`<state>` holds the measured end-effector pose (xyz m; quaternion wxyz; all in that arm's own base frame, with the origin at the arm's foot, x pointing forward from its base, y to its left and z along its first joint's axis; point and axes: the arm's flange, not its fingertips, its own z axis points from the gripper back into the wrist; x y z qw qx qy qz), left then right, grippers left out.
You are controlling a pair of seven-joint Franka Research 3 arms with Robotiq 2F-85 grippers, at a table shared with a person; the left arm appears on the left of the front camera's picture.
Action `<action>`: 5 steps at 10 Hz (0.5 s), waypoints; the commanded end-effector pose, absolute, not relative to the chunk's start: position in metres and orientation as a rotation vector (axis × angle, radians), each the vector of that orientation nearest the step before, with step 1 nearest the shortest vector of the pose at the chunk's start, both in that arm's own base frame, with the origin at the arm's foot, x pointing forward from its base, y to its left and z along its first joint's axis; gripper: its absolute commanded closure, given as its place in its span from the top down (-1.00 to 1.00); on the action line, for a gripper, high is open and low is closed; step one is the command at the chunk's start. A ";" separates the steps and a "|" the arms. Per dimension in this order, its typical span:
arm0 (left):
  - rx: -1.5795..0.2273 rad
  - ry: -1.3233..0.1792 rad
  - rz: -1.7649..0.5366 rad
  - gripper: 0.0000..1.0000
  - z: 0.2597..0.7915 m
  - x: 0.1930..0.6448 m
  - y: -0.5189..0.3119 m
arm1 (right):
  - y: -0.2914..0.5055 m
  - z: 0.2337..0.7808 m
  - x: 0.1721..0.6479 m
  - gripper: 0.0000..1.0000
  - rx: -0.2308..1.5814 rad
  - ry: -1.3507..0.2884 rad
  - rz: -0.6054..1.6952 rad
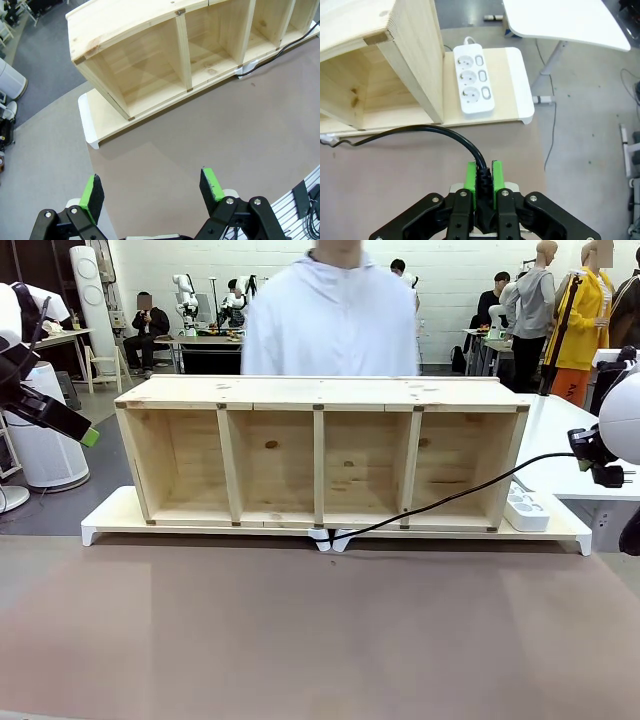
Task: Perform cable management.
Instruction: Pull the grasped Power Cable to the location of the Power Strip.
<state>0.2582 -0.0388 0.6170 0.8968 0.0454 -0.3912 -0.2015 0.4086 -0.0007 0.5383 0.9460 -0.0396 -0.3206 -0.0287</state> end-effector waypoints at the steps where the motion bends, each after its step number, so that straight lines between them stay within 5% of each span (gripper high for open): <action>1: 0.099 -0.811 -0.415 1.00 0.617 0.258 -0.039 | -0.001 0.538 0.409 -0.68 -0.080 -0.652 -0.059; 5: 0.099 -0.811 -0.415 1.00 0.617 0.258 -0.039 | -0.025 0.545 0.455 -0.68 -0.034 -0.670 -0.012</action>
